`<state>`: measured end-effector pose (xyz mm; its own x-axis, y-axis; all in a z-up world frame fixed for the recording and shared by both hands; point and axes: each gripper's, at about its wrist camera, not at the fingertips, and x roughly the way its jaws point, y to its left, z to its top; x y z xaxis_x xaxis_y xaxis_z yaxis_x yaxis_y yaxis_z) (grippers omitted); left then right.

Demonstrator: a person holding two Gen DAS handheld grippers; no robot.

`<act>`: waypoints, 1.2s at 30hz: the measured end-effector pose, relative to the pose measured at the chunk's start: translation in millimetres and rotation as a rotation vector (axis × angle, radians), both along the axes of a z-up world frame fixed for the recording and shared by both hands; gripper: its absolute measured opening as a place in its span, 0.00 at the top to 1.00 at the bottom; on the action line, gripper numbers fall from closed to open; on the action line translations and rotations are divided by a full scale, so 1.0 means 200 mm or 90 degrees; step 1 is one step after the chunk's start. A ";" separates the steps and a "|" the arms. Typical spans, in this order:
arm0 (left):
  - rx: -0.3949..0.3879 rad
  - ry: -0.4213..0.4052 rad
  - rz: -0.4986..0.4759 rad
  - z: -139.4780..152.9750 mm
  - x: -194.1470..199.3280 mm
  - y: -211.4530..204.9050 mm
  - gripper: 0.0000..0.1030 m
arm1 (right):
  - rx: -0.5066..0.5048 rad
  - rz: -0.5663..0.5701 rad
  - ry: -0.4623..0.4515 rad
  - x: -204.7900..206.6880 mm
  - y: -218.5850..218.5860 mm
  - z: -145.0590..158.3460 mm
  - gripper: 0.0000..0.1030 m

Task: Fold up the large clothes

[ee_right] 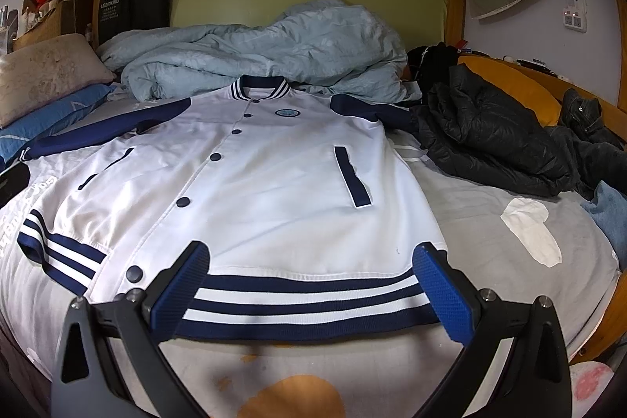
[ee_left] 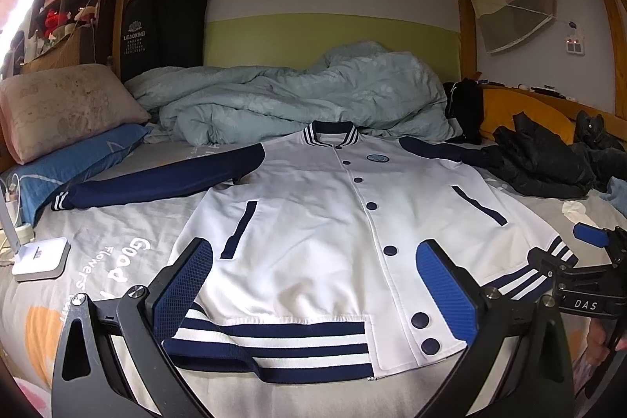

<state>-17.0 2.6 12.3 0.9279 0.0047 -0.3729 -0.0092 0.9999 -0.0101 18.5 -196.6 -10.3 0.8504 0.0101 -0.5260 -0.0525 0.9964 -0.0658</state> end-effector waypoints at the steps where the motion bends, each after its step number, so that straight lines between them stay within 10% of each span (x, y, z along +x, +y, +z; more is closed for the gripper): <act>1: -0.002 0.001 0.000 0.00 0.00 0.00 0.00 | 0.000 -0.001 0.000 0.00 0.00 0.00 0.00; 23: -0.008 0.013 -0.001 0.00 0.01 0.01 0.00 | -0.033 0.014 -0.004 -0.01 0.05 -0.02 0.00; 36: 0.028 0.076 -0.055 -0.09 0.04 -0.05 0.00 | -0.120 0.177 0.088 -0.04 0.24 -0.16 0.00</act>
